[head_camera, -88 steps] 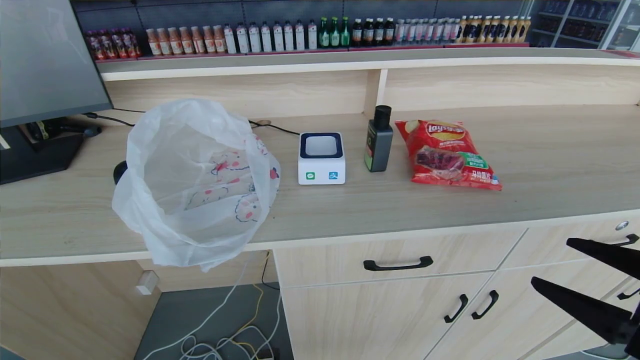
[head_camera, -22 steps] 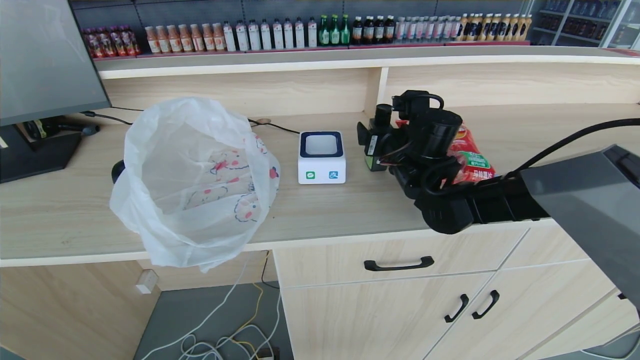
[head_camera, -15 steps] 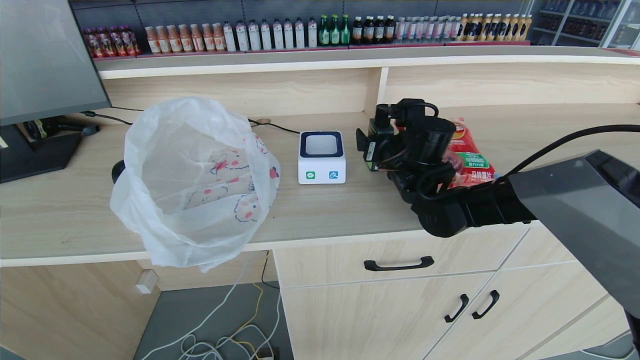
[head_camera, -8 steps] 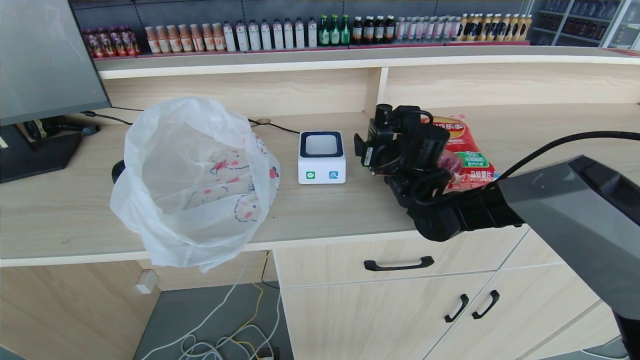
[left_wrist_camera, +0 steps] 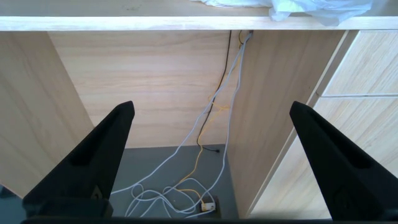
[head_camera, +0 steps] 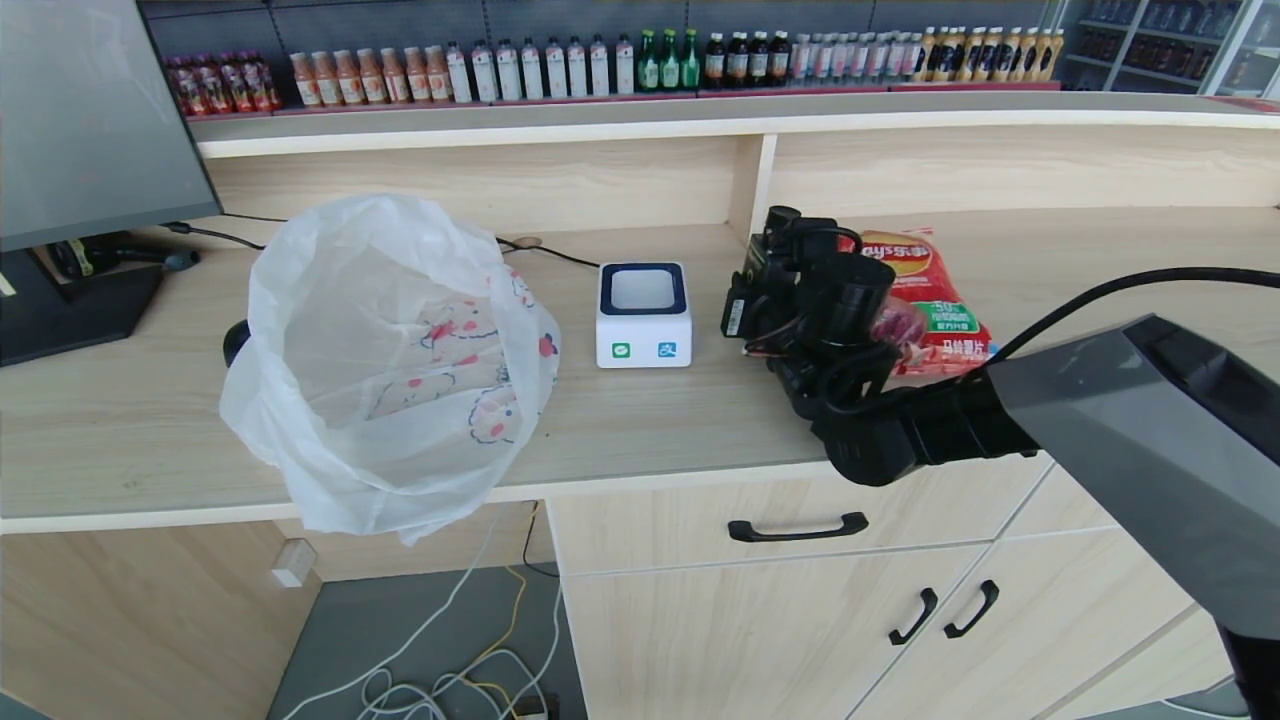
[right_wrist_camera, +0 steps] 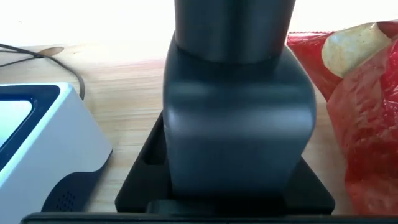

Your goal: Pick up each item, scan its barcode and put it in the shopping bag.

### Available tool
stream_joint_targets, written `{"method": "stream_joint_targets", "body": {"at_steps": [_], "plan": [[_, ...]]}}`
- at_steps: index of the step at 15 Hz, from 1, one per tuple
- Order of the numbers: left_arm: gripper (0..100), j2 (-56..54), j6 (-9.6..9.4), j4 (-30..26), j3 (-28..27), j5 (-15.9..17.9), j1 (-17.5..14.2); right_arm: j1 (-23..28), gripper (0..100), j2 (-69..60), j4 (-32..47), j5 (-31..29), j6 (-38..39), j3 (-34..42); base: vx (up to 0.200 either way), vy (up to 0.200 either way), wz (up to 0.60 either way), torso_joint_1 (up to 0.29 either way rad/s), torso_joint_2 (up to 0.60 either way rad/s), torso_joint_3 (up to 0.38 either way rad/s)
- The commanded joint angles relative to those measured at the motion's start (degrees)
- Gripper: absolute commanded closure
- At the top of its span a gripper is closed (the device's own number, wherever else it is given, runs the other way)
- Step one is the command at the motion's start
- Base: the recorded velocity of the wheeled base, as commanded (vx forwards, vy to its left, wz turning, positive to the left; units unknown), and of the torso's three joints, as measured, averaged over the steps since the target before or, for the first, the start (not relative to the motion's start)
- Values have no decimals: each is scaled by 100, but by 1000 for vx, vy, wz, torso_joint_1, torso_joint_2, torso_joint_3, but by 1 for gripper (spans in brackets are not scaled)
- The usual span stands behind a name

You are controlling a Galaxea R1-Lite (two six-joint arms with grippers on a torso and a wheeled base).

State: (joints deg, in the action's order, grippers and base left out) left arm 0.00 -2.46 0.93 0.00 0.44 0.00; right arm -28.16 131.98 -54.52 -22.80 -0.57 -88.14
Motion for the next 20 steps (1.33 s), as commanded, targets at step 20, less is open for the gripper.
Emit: {"method": "stream_joint_targets", "body": {"at_steps": [20], "plan": [[0,0,9,4,0,0,0,-805,100,-2334,-1140,30,-268,2433,0,0,0,0,0,0]]}}
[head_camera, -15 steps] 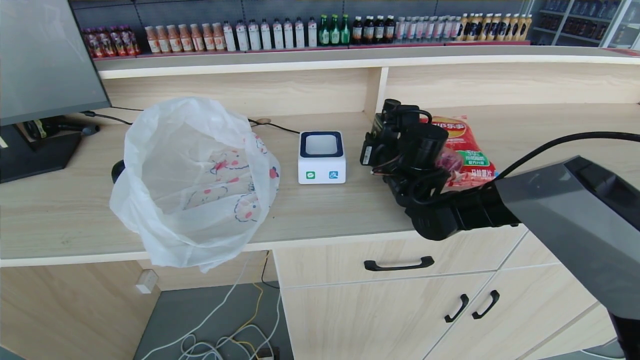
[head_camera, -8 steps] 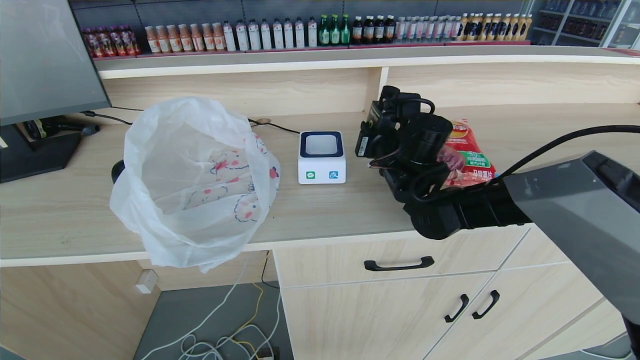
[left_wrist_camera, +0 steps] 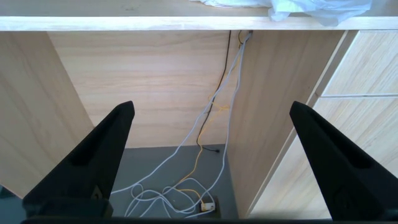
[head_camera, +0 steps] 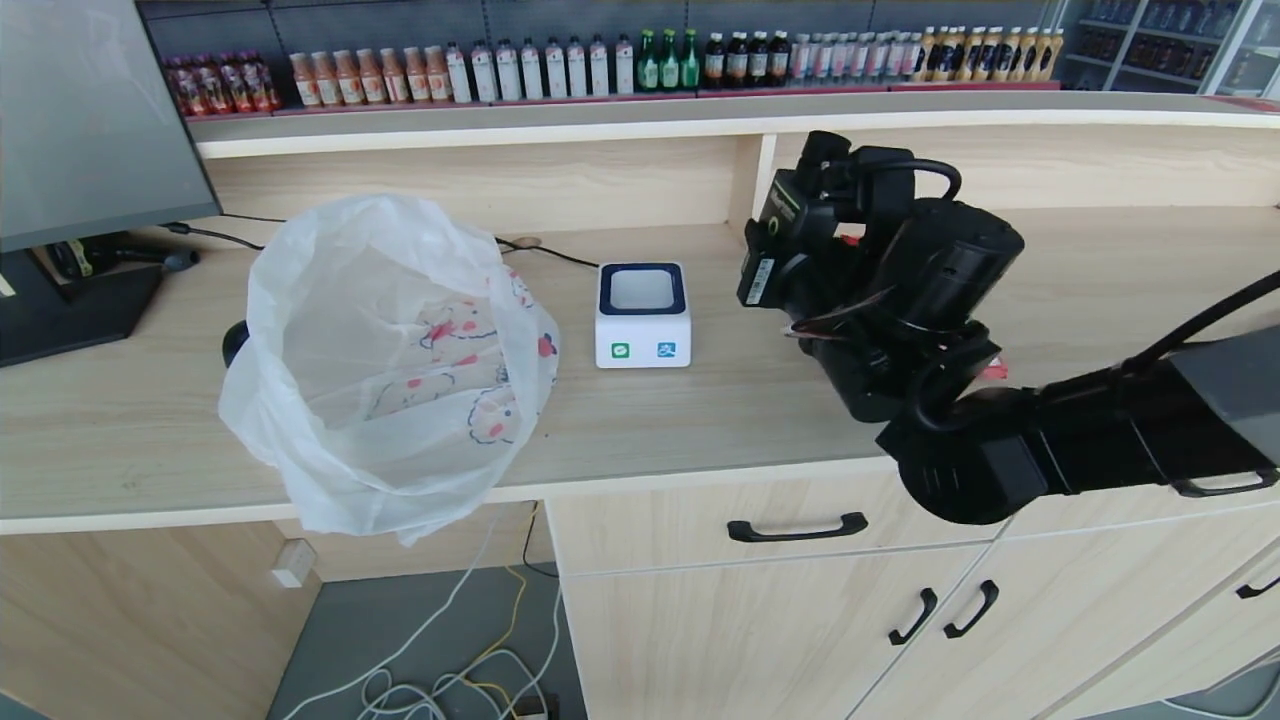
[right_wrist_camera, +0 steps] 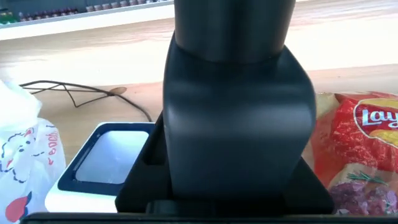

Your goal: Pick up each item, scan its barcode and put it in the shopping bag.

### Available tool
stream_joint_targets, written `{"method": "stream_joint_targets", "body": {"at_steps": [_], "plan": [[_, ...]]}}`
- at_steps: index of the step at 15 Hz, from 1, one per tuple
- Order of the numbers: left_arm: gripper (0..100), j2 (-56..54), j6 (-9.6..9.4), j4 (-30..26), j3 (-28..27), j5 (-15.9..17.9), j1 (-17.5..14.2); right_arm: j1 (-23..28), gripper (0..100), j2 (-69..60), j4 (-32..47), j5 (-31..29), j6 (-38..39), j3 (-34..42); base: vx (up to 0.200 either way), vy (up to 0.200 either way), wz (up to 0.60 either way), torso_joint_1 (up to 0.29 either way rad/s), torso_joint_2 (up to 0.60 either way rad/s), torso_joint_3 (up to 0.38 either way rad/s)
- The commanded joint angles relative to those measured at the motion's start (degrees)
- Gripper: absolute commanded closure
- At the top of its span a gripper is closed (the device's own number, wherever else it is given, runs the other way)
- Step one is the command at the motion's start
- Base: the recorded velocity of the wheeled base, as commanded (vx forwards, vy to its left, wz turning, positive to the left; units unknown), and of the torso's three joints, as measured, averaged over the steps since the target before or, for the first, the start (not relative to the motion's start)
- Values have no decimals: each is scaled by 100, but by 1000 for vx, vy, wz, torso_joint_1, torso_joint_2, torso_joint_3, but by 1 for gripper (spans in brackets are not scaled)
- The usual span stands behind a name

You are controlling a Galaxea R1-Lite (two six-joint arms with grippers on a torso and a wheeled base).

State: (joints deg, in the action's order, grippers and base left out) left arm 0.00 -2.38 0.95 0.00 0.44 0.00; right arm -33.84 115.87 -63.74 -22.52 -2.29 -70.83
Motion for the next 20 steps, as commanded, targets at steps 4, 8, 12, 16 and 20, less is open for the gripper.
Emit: {"method": "stream_joint_targets", "body": {"at_steps": [4,8,12,16,20], "plan": [[0,0,0,2,0,0,0,-720,100,-1691,-367,19,-448,1862,0,0,0,0,0,0],[0,0,0,2,0,0,0,-1160,100,-2807,-507,28,-799,3233,0,0,0,0,0,0],[0,0,0,2,0,0,0,-1380,100,-3747,-604,19,-1054,4464,0,0,0,0,0,0],[0,0,0,2,0,0,0,-1380,100,-4617,-604,19,-1133,5589,0,0,0,0,0,0],[0,0,0,2,0,0,0,-1380,100,-4978,-604,19,-1124,6010,0,0,0,0,0,0]]}}
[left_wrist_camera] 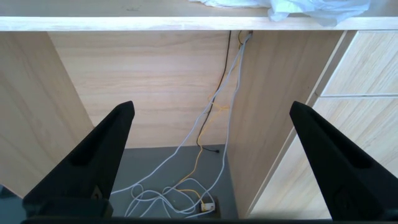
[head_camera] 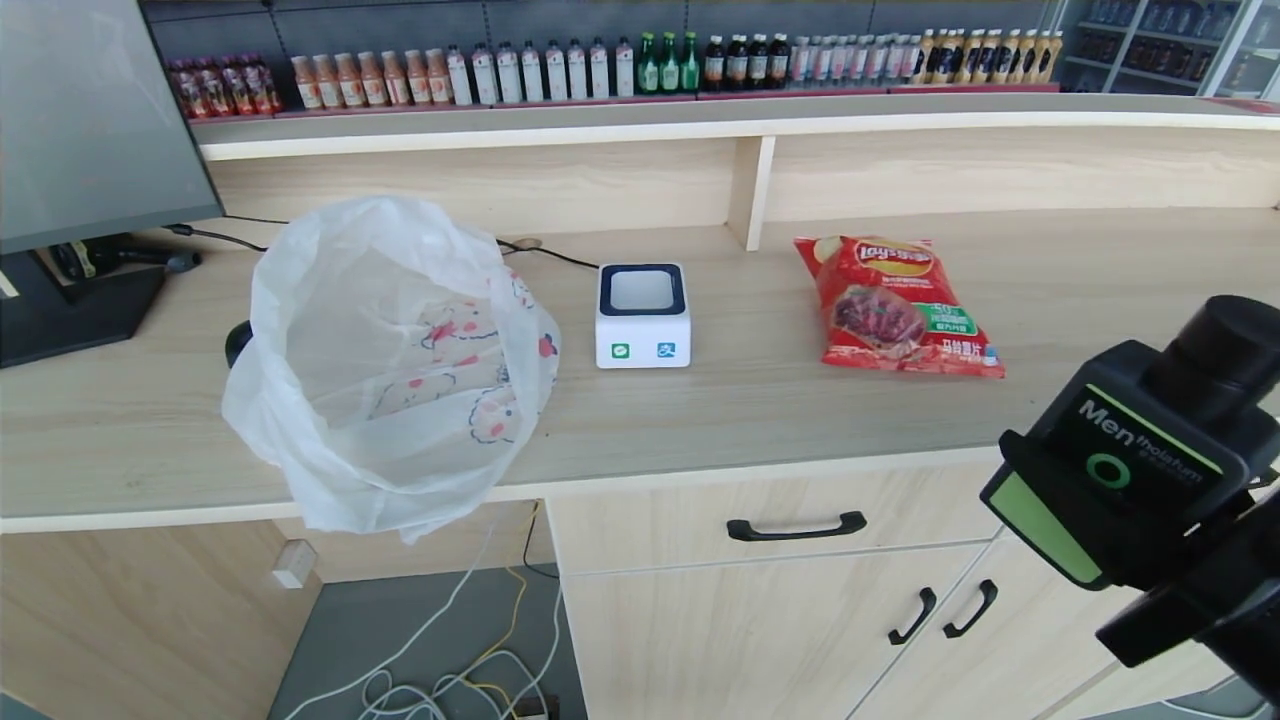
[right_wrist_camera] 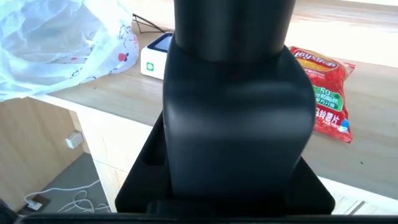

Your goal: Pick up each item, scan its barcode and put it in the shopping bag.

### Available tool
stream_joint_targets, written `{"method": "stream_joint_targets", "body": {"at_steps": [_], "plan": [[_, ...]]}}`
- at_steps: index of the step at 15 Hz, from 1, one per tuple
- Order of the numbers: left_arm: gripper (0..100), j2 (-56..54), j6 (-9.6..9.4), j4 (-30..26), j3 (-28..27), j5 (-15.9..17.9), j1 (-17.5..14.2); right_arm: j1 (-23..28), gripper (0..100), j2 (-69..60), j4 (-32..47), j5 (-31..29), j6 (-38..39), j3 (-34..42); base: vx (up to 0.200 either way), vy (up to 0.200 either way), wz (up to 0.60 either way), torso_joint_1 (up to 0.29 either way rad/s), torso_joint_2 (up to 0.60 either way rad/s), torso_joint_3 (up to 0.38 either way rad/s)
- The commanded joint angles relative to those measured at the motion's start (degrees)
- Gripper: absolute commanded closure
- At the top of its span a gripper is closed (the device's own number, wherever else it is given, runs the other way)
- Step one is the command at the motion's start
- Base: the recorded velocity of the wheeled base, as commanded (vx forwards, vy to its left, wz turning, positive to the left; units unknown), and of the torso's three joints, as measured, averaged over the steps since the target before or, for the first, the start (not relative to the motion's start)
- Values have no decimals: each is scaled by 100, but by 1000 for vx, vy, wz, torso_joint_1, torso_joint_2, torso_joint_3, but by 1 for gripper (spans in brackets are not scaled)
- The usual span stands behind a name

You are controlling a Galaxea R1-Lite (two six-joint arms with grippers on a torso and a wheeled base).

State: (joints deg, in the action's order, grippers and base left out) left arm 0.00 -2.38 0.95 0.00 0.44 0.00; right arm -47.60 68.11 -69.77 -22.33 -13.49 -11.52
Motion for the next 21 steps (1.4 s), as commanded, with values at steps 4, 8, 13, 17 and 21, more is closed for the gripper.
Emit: {"method": "stream_joint_targets", "body": {"at_steps": [4,8,13,17,21], "plan": [[0,0,0,2,0,0,0,-12,100,-439,-2,1,-57,396,0,0,0,0,0,0],[0,0,0,2,0,0,0,-320,100,-702,7,10,-373,950,0,0,0,0,0,0],[0,0,0,2,0,0,0,-768,100,-404,68,10,-1296,1143,0,0,0,0,0,0],[0,0,0,2,0,0,0,-785,100,-78,60,18,-2430,906,0,0,0,0,0,0],[0,0,0,2,0,0,0,-1304,100,519,25,89,-3449,53,0,0,0,0,0,0]]}}
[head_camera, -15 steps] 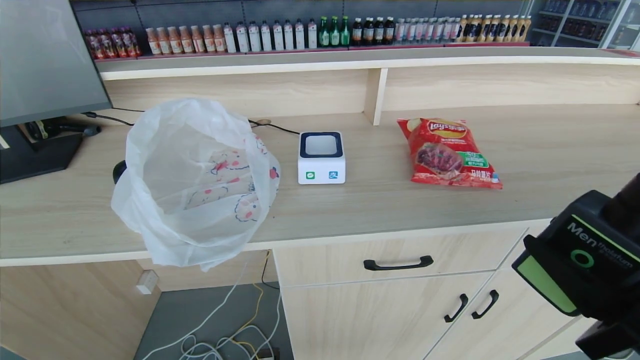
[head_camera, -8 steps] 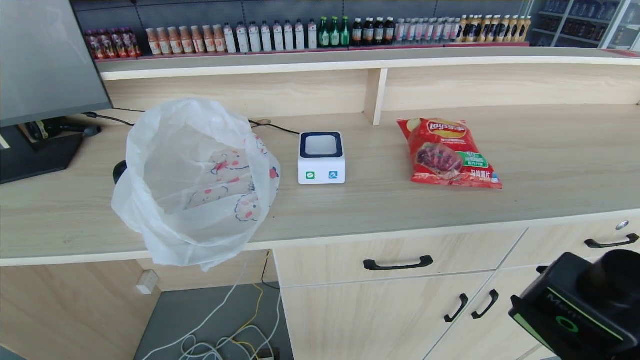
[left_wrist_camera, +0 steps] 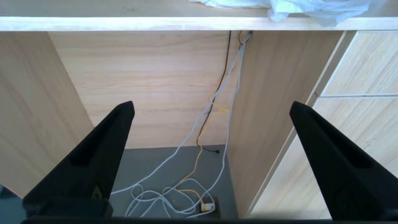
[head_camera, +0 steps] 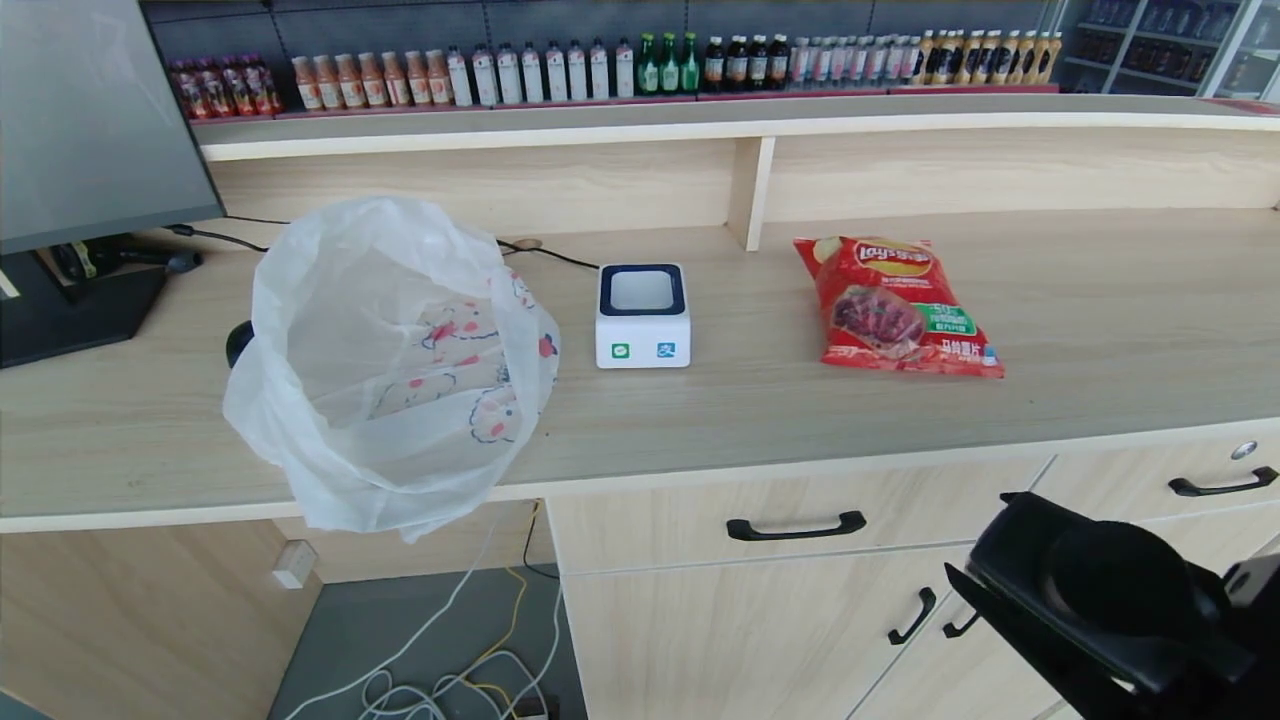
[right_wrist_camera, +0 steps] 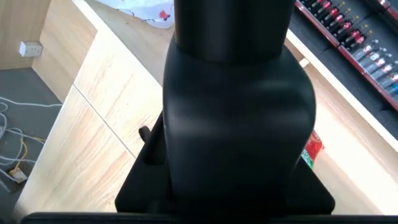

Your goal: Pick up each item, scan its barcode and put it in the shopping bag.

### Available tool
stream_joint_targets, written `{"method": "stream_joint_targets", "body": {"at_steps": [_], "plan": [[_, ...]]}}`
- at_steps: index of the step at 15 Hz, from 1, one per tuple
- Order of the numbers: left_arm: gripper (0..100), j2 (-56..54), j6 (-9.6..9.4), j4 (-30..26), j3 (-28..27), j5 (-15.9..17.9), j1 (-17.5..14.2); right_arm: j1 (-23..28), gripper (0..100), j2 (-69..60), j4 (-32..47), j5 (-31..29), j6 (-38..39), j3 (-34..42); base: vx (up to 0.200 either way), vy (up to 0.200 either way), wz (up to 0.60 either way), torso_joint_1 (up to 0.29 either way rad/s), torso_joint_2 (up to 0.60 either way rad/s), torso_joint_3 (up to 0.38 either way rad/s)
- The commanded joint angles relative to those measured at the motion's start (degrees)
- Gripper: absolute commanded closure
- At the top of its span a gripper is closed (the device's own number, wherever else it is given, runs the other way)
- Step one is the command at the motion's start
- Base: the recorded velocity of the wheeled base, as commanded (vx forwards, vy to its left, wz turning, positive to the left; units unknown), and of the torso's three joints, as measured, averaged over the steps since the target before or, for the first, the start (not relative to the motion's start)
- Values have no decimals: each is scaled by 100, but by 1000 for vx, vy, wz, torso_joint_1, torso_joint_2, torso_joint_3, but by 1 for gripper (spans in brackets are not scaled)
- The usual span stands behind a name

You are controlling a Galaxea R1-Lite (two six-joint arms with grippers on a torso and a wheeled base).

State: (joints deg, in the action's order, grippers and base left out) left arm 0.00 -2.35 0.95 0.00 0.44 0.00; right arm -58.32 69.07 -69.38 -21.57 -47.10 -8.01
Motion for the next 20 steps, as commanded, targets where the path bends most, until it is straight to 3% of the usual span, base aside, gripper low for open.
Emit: {"method": "stream_joint_targets", "body": {"at_steps": [1,6,11,14,20], "plan": [[0,0,-2,2,0,0,0,-373,100,590,-50,12,-220,-509,0,0,0,0,0,0],[0,0,-2,2,0,0,0,-593,100,1117,-709,56,-1055,-623,0,0,0,0,0,0],[0,0,-2,2,0,0,0,-584,100,2356,-2062,882,-2198,-781,0,0,0,0,0,0],[0,0,-2,2,0,0,0,-487,100,2436,-2062,1594,-3103,-1177,0,0,0,0,0,0],[0,0,-2,2,0,0,0,-435,100,2313,-2062,2262,-3938,-1475,0,0,0,0,0,0]]}}
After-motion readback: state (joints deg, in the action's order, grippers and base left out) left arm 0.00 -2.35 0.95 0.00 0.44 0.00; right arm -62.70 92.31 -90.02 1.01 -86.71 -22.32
